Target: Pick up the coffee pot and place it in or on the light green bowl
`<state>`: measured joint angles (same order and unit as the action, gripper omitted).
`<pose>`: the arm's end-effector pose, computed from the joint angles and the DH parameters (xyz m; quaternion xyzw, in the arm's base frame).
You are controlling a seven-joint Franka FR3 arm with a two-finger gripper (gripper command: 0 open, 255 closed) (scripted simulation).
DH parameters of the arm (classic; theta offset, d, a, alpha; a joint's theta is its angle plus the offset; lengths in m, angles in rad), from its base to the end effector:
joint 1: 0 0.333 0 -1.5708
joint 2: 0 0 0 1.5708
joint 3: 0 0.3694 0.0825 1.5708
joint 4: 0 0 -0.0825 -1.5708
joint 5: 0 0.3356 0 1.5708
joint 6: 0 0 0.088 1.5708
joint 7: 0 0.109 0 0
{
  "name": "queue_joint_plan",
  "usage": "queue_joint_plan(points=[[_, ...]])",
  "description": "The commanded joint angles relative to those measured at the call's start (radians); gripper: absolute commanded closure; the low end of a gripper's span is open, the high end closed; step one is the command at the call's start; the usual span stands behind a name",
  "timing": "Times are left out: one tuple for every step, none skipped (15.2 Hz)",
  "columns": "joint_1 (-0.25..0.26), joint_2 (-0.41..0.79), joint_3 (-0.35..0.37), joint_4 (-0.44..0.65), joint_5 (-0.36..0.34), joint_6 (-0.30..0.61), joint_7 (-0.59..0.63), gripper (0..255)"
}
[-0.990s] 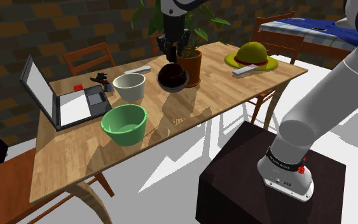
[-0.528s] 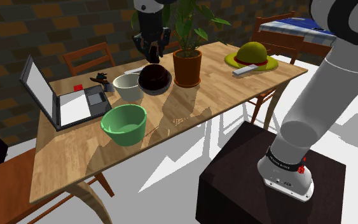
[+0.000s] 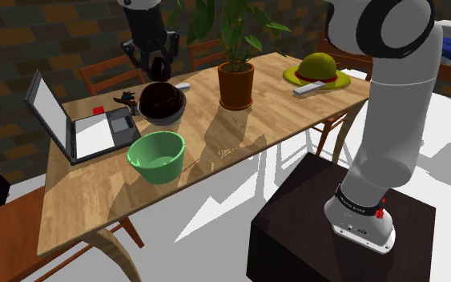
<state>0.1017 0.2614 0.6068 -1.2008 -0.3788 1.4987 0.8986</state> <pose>0.5048 0.2908 0.7051 0.9847 -0.1261 0.1083 0.0524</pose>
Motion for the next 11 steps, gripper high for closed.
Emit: queue_joint_plan(points=[[0.080, 0.104, 0.007, 0.156, -0.070, -0.075, 0.035, 255], [0.136, 0.168, 0.004, 0.258, -0.110, -0.121, 0.045, 255], [0.218, 0.257, -0.008, 0.410, -0.165, -0.189, 0.046, 255], [0.201, 0.235, -0.010, 0.359, -0.147, -0.160, 0.053, 255], [0.184, 0.217, -0.007, 0.315, -0.135, -0.134, 0.060, 255], [0.168, 0.202, -0.004, 0.275, -0.126, -0.111, 0.065, 255], [0.154, 0.188, -0.001, 0.238, -0.117, -0.088, 0.071, 255], [0.142, 0.176, 0.002, 0.204, -0.109, -0.067, 0.075, 255], [0.130, 0.165, 0.003, 0.173, -0.102, -0.047, 0.079, 255], [0.120, 0.155, 0.005, 0.143, -0.096, -0.027, 0.083, 255], [0.110, 0.146, 0.006, 0.115, -0.090, -0.008, 0.087, 255]])
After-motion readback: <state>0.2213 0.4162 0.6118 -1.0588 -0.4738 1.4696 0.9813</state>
